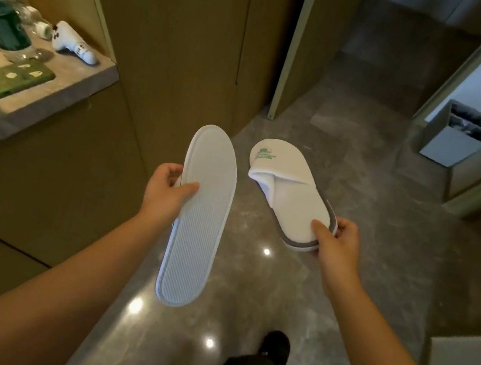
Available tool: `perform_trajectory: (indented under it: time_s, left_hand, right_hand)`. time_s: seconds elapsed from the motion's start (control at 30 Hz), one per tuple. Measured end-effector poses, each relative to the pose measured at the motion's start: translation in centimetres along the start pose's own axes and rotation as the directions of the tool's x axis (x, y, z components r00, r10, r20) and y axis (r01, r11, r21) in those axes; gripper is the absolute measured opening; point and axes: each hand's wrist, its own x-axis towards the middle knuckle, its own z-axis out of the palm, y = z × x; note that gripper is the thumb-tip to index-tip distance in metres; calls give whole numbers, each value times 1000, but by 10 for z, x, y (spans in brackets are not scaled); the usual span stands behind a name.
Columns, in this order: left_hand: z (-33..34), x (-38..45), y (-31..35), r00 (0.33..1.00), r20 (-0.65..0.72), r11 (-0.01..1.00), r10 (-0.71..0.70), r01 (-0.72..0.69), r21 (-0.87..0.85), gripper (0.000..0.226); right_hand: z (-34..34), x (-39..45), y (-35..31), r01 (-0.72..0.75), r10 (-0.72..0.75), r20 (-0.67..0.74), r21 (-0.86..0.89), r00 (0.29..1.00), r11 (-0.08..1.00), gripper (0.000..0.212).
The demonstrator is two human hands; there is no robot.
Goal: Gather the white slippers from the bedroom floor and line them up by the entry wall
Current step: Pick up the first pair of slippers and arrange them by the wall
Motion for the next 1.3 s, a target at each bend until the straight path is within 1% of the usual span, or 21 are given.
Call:
perform_trajectory:
  time_s: [0.1, 0.23, 0.33, 0.47, 0.6, 0.7, 0.77, 0.87, 0.93, 1.03, 1.1, 1.23, 1.3]
  left_hand:
    - [33, 42, 3, 997, -74, 999, -33, 31, -33, 34]
    - [76, 91, 7, 970, -230, 996, -74, 58, -74, 28]
    - [101, 123, 2, 927, -338, 985, -163, 133, -109, 27]
    - [115, 172, -17, 865, -438, 969, -245, 199, -149, 21]
    - [124, 236, -44, 817, -474, 944, -327, 257, -209, 22]
    - [135, 290, -67, 809, -460, 928, -365, 281, -244, 23]
    - [146, 322, -83, 791, -470, 918, -392, 300, -261, 24]
    - [165, 367, -118, 778, -471, 904, -416, 297, -307, 29]
    - [179, 396, -151, 775, -467, 895, -426, 287, -342, 31]
    - [199, 436, -209, 748, -495, 890, -442, 296, -347, 27]
    - [211, 460, -252, 733, -534, 902, -421, 278, -330, 26]
    - [233, 495, -345, 732, -544, 909, -410, 278, -311, 27]
    - [241, 510, -392, 729, -548, 909, -410, 281, -308, 30]
  right_hand:
    - [10, 74, -5, -12, 17, 99, -56, 995, 998, 16]
    - [37, 171, -17, -6, 45, 261, -148, 964, 989, 33]
    - [61, 226, -20, -31, 99, 336, -202, 937, 979, 33]
    - [99, 288, -9, -47, 162, 415, -272, 895, 961, 35]
    - [146, 345, 14, -64, 222, 458, -335, 861, 940, 38]
    - [179, 390, 39, -91, 249, 453, -341, 856, 935, 38]
    - [199, 418, 56, -96, 262, 443, -364, 857, 926, 38]
    - [226, 462, 95, -120, 291, 455, -367, 841, 922, 34]
    - [244, 490, 133, -137, 315, 460, -379, 830, 915, 31]
    - [270, 529, 205, -167, 351, 455, -396, 818, 903, 30]
    - [289, 553, 258, -171, 351, 461, -388, 815, 906, 28]
    - [317, 593, 358, -195, 362, 424, -388, 830, 901, 29]
    - [327, 611, 404, -182, 352, 418, -394, 837, 901, 30]
